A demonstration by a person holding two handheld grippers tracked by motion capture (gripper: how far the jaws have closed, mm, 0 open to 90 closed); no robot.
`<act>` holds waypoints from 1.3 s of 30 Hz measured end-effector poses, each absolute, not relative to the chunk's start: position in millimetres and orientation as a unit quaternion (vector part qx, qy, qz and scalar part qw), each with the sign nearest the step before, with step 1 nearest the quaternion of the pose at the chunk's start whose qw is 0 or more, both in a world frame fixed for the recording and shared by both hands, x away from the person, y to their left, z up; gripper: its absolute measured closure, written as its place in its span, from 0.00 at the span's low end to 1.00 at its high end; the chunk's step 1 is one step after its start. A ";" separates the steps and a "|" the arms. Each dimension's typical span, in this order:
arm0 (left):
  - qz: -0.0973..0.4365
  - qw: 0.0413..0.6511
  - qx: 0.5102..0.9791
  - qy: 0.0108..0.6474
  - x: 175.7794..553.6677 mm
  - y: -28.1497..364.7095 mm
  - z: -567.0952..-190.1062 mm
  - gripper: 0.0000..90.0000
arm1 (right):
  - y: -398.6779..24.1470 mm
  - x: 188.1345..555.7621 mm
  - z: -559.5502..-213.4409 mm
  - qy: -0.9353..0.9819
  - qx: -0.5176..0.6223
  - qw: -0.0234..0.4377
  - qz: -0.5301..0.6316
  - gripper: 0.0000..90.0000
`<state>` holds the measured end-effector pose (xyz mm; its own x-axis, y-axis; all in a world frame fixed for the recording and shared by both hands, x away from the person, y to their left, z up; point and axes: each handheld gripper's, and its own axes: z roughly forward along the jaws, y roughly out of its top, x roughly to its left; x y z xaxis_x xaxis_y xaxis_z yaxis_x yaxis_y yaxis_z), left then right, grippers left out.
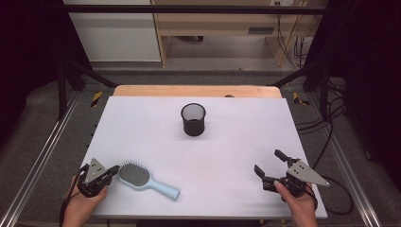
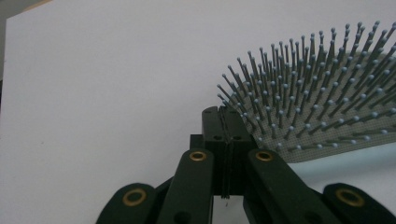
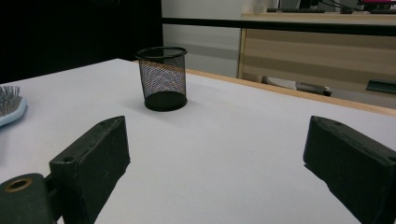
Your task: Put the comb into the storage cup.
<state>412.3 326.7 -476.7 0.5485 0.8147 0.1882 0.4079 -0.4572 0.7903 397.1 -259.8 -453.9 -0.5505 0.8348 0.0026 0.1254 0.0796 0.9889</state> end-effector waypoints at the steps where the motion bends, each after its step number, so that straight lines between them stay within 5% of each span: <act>1: 0.285 0.356 0.805 0.380 412.3 326.7 -476.7 1.00 | -259.8 397.1 -453.9 0.667 0.360 0.308 0.575 0.08; 39: 0.261 0.345 0.839 0.331 403.1 259.9 -473.9 1.00 | -243.5 394.5 -452.1 0.698 0.347 0.289 0.556 0.09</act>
<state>403.1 259.9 -473.9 0.6450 0.7349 0.2094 0.3754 -0.5434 0.7508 394.5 -243.5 -452.1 -0.5914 0.8062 -0.0182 0.1629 0.1416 0.9764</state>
